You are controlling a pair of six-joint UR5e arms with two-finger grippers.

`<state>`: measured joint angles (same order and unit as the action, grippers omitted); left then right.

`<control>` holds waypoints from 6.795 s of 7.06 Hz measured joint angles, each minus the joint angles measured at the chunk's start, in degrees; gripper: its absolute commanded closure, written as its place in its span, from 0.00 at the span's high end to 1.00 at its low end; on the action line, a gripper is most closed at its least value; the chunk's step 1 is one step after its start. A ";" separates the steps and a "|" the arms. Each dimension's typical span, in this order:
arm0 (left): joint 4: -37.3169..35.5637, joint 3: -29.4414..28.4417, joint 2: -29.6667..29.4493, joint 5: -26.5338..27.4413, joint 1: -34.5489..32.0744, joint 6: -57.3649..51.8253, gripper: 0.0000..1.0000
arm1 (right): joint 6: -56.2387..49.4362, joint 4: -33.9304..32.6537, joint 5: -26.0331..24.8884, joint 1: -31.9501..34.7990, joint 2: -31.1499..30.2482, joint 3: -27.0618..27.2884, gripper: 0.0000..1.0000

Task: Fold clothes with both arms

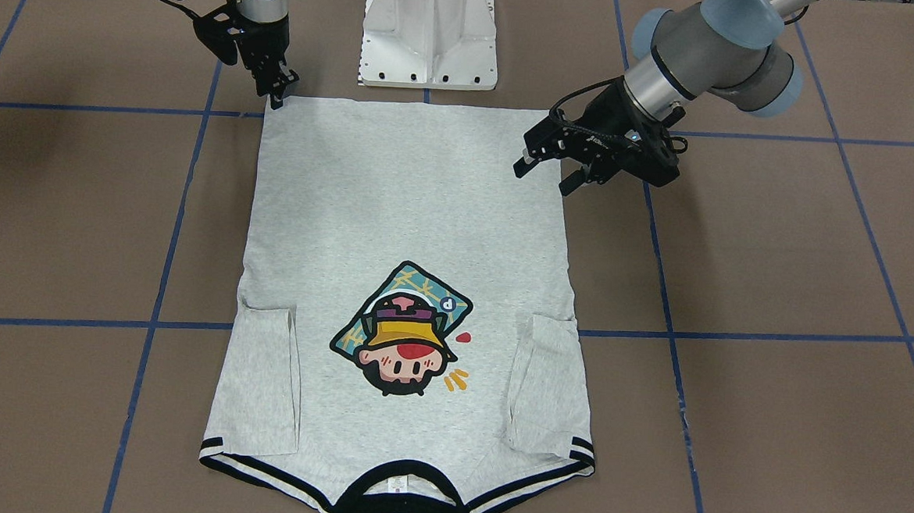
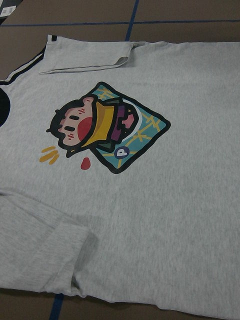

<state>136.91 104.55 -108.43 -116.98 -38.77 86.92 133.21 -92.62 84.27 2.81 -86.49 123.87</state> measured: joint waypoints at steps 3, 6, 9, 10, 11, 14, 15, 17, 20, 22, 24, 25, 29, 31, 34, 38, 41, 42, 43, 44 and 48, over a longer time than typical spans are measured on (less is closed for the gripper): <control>0.00 0.04 -0.03 0.00 0.01 0.00 0.99 | 0.01 -0.02 -0.06 -0.17 -0.08 -0.35 0.63; -0.04 0.10 -0.03 0.00 0.00 0.00 0.99 | 0.00 0.02 0.18 -0.38 0.00 -0.36 0.61; -0.06 0.13 -0.03 0.00 -0.06 0.00 0.99 | 0.01 0.09 0.08 -0.56 0.07 -0.58 0.60; -0.06 0.13 -0.03 0.00 -0.06 0.00 0.99 | -0.03 0.17 0.10 -0.59 0.16 -0.69 0.58; -0.07 0.13 -0.03 0.00 -0.05 0.00 0.99 | -0.05 0.29 0.13 -0.68 0.27 -0.85 0.57; -0.03 0.33 0.02 0.00 -0.10 0.00 0.99 | 0.02 0.49 0.18 -0.85 0.50 -1.40 0.00; -0.02 0.44 0.05 0.00 -0.13 0.00 0.99 | 0.01 0.50 0.28 -0.87 0.53 -1.29 0.00; -0.06 0.75 0.11 0.00 -0.16 0.00 0.99 | -0.05 0.57 0.45 -0.87 0.65 -0.61 0.00; -1.58 1.39 0.18 0.85 1.22 2.91 0.99 | -0.06 0.44 0.69 -0.66 0.78 2.41 0.00; -13.07 6.66 0.61 11.38 10.10 7.81 0.99 | -0.23 0.12 0.91 -0.62 0.75 3.88 0.00; -27.66 15.41 3.52 22.55 21.70 14.64 0.99 | -0.82 0.00 2.08 -0.72 0.60 3.87 0.00; -29.99 18.24 8.13 27.19 26.53 18.36 0.98 | -1.12 -0.04 2.40 -0.78 0.53 3.65 0.00; -31.05 18.37 15.67 31.35 35.35 28.53 0.96 | -3.44 -0.04 2.57 -0.80 0.58 3.15 0.00; -31.01 16.89 15.57 31.45 35.89 29.01 0.91 | -3.56 -0.10 2.54 -0.92 0.54 2.53 0.00; -30.95 15.68 14.92 31.44 36.15 28.63 0.81 | -3.63 -0.11 2.48 -0.91 0.54 2.20 0.00; -30.92 15.06 14.65 31.46 36.11 28.14 0.68 | -3.64 -0.11 2.47 -0.71 0.54 2.41 0.00; -30.98 14.76 14.47 31.45 35.87 28.14 0.00 | -3.64 -0.11 2.42 -0.59 0.54 2.49 0.00; -30.99 14.84 14.42 31.41 35.54 28.16 0.00 | -3.60 -0.11 2.40 -0.57 0.54 2.50 0.00; -31.02 15.00 14.40 31.39 35.04 28.15 0.00 | -3.59 -0.11 2.39 -0.59 0.54 2.54 0.00; -31.04 15.18 14.39 31.38 34.42 28.11 0.00 | -3.58 -0.11 2.39 -0.60 0.54 2.56 0.00; -31.22 19.61 12.03 30.98 32.45 29.05 0.00 | -3.59 -0.12 2.44 -0.50 0.57 3.68 0.00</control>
<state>105.70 124.16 -96.40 -86.01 -6.32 115.97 129.62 -92.74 86.71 2.31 -85.92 127.55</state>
